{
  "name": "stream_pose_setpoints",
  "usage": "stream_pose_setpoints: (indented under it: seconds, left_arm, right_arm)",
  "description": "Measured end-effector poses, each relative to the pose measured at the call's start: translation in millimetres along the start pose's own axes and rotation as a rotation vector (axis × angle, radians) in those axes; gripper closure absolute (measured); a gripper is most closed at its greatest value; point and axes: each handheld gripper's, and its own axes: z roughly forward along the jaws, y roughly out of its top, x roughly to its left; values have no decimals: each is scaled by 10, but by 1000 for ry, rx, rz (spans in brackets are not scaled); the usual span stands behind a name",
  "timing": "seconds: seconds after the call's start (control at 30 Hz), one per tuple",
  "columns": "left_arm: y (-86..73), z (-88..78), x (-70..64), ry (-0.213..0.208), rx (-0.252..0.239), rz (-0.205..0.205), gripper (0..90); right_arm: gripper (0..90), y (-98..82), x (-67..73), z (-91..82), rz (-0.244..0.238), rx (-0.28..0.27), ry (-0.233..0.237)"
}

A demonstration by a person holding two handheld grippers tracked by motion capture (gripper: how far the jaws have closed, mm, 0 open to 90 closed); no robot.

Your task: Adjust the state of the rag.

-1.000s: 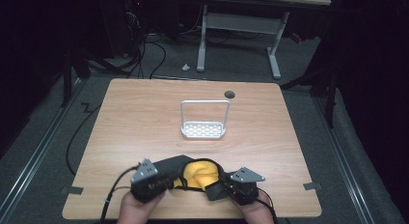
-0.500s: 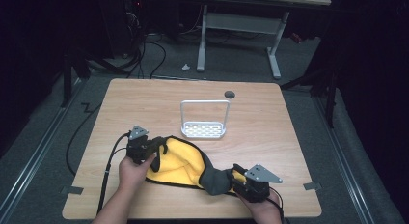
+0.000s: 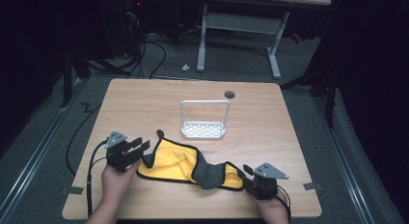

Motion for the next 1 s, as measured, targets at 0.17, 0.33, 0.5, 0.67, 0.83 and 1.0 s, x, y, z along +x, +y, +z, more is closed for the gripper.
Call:
stream_pose_setpoints:
  seconds: [0.17,0.33,0.5,0.67,0.83,1.0]
  left_arm:
    - [-337,0,-315,-172,119,69,705]
    - [-522,275,-511,-190,258,123,735]
    - [-541,338,-604,-174,309,171,729]
    - [-657,176,-820,-244,347,183,735]
    - [-639,167,-827,-232,300,182,716]
    - [-616,244,-745,-215,289,157,688]
  right_arm:
    - [770,-43,43,40,-21,46,5]
    - [834,-107,119,136,-64,153,-45]
    - [838,-168,95,60,-67,185,-65]
    - [820,-272,73,-103,-42,185,-74]
    - [740,-166,140,-190,-29,83,-43]
    - [638,-61,348,-201,-50,1,42]
